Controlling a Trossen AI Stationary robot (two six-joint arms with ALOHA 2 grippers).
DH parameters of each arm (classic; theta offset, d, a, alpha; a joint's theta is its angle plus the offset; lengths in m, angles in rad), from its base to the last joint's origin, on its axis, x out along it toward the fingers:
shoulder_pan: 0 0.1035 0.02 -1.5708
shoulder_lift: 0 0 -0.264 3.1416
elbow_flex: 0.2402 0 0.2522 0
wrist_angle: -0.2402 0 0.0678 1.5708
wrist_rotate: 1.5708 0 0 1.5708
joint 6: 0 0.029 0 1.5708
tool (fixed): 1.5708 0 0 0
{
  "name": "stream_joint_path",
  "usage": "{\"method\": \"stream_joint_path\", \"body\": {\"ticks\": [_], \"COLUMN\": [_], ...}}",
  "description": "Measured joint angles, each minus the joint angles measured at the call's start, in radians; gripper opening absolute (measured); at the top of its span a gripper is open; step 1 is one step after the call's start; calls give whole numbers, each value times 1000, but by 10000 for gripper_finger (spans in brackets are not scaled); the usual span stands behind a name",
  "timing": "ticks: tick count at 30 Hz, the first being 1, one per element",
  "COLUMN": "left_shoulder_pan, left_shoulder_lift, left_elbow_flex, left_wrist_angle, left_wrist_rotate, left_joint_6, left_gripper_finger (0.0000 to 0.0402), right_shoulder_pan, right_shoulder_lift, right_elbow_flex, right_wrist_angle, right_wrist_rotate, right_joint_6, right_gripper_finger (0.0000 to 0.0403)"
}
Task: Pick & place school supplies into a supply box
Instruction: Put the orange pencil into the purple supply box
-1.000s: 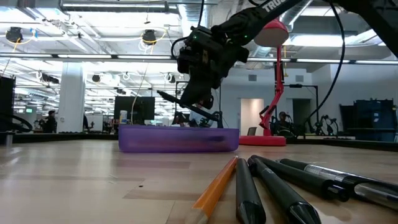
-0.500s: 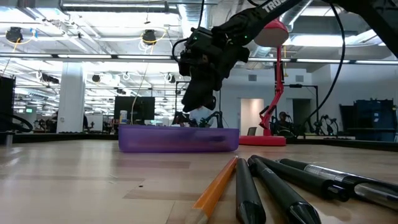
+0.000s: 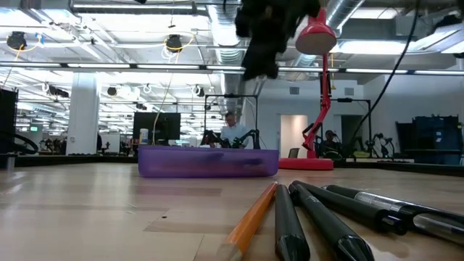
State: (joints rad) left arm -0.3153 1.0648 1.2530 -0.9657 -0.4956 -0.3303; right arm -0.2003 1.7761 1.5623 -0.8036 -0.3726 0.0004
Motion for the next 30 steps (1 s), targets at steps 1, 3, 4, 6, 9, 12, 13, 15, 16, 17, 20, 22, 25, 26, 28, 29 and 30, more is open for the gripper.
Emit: {"method": "stream_joint_path", "body": {"ticks": [1,3,4,6,9,12,13,15,16,17,20,22,25,26,28,29,30], "left_shoulder_pan": [0,0,0,0,0,7,12,22,28,34,49,54,53,49,39,34,27], "left_shoulder_lift": [11,34,46,74,119,169,186,221,240,259,326,370,435,457,495,512,528], "left_elbow_flex": [0,0,0,0,0,0,0,0,0,0,0,0,0,0,0,0,0], "left_wrist_angle": [3,21,34,71,114,145,153,178,182,183,203,211,218,218,216,221,231], "left_wrist_rotate": [2,21,37,66,98,125,145,193,219,242,319,363,407,413,413,413,413], "left_joint_6": [16,55,81,139,228,307,334,388,416,443,532,593,683,711,757,778,796], "left_gripper_finger": [217,217,217,217,217,217,217,217,217,217,217,217,217,217,217,217,217], "right_shoulder_pan": [18,62,85,131,195,253,273,317,341,367,454,515,606,638,702,733,762], "right_shoulder_lift": [-22,-63,-79,-108,-135,-149,-152,-153,-153,-153,-153,-153,-153,-153,-153,-151,-144], "right_elbow_flex": [0,0,1,0,0,0,0,0,0,0,0,0,0,0,0,0,0], "right_wrist_angle": [-21,-60,-70,-112,-165,-228,-254,-295,-306,-315,-306,-305,-326,-338,-370,-388,-408], "right_wrist_rotate": [25,83,110,169,238,296,315,351,365,379,428,484,592,624,680,699,714], "right_joint_6": [11,37,52,86,161,269,311,405,453,505,660,776,991,1062,1199,1264,1326], "right_gripper_finger": [138,134,132,130,128,128,129,129,129,128,127,127,127,127,127,127,127]}}
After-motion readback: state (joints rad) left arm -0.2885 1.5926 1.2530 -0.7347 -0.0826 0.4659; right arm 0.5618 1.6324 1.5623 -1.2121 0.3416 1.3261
